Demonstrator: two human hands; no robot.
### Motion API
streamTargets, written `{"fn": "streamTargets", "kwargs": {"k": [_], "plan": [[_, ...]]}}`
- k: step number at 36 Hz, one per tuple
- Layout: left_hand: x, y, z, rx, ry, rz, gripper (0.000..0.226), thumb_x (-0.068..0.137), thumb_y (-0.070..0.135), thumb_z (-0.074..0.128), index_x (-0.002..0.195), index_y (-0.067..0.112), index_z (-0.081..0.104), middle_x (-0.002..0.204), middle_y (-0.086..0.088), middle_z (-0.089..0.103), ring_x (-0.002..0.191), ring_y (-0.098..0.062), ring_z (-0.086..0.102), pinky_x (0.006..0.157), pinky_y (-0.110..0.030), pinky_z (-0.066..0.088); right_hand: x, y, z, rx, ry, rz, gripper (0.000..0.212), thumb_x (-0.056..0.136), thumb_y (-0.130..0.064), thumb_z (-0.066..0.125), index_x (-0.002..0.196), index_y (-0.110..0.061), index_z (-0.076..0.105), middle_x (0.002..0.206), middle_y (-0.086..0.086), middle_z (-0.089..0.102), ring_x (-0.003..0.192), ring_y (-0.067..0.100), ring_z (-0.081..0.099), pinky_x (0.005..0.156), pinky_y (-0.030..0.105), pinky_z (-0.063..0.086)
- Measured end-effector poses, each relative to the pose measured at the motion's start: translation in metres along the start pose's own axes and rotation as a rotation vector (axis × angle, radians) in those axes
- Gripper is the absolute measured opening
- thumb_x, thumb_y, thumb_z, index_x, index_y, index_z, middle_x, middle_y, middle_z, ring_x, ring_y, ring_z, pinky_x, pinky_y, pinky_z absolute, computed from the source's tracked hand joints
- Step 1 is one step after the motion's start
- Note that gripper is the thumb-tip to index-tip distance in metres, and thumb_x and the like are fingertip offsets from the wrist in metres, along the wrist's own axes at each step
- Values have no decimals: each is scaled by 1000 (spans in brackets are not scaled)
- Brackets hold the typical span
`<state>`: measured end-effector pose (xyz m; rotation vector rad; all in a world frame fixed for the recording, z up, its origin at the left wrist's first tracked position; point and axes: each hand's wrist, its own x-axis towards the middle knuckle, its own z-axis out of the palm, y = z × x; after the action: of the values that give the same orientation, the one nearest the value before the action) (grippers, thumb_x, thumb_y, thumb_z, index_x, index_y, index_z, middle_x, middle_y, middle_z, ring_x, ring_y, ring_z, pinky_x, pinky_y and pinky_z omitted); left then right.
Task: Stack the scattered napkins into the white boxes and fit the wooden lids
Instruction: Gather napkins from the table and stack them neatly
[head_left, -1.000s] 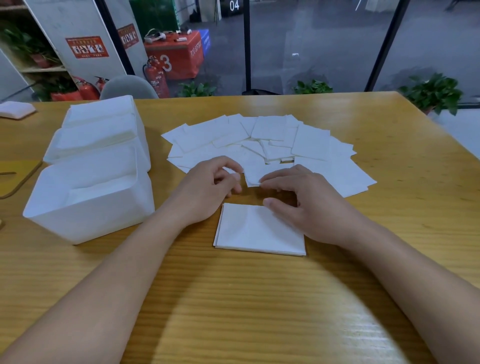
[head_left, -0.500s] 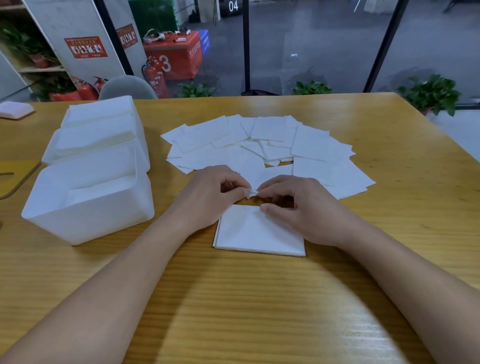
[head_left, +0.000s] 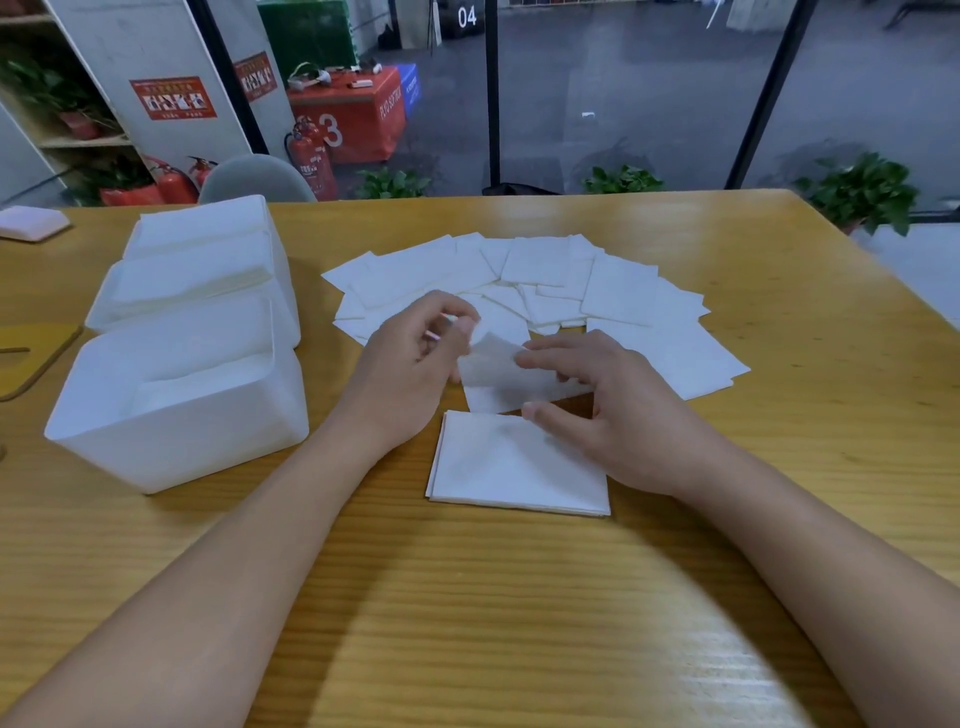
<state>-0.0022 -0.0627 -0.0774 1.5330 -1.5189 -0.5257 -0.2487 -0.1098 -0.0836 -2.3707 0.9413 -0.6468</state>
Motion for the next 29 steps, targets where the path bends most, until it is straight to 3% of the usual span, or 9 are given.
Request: {"fn": "streamTargets", "kwargs": {"k": [4,7,11,15,19,21,24,26,29], "plan": [[-3,7,-1,-193,-61,-167,39,114,51,45,138,27,64,88,-10,80,76,-30,78,70,-41,59,-2,-8,-2,9,-13,-66,52,100,-42,75,149,-34,62,151,-28,52,135,1,50,106,20,46],[-4,10,1,-267,-41,-212,37,111,49,54,137,26,67,92,-8,81,87,-26,81,82,-46,65,-4,-13,-2,-26,-77,-120,50,101,-42,73,149,-34,62,152,-27,53,141,-1,45,113,17,40],[-4,4,0,-198,-21,-219,24,106,33,71,129,33,73,71,-2,64,74,-15,71,93,-43,61,-3,-11,0,-66,-106,-157,43,102,-45,72,142,-32,68,148,-27,58,137,2,47,114,22,41],[-5,8,-4,-200,-30,-195,25,102,18,75,125,28,75,88,-10,78,82,-31,75,98,-43,60,-1,-9,-3,-2,36,-142,25,100,-44,74,122,-32,77,139,-26,64,137,7,51,111,27,44],[-7,12,-3,-216,-44,-135,20,100,17,79,117,27,78,89,-8,79,88,-32,75,93,-43,58,2,-4,-8,5,264,-93,37,99,-37,77,134,-30,70,141,-21,63,135,7,51,106,22,44],[-9,14,-2,-235,-56,-83,21,99,13,79,116,24,78,93,-3,82,93,-23,77,95,-40,60,3,-2,-10,-32,284,-45,50,99,-40,75,146,-32,61,148,-20,57,140,10,45,109,20,40],[-11,17,-2,-319,-91,-11,26,97,1,78,118,15,78,104,-7,82,105,-28,78,101,-48,61,4,2,-12,-70,264,26,61,99,-48,72,155,-37,51,156,-21,49,147,13,35,123,35,30],[-12,18,-2,-358,-97,24,29,95,-7,76,119,10,77,111,-9,81,110,-29,77,102,-48,61,4,4,-12,-66,245,58,60,99,-51,71,154,-39,50,151,-22,53,145,12,36,124,43,29],[-12,19,-4,-327,-86,56,35,93,-11,75,120,11,78,115,-5,80,112,-25,76,103,-45,60,6,3,-13,-3,277,76,47,99,-45,74,144,-39,62,126,-25,65,130,5,47,116,42,37]]}}
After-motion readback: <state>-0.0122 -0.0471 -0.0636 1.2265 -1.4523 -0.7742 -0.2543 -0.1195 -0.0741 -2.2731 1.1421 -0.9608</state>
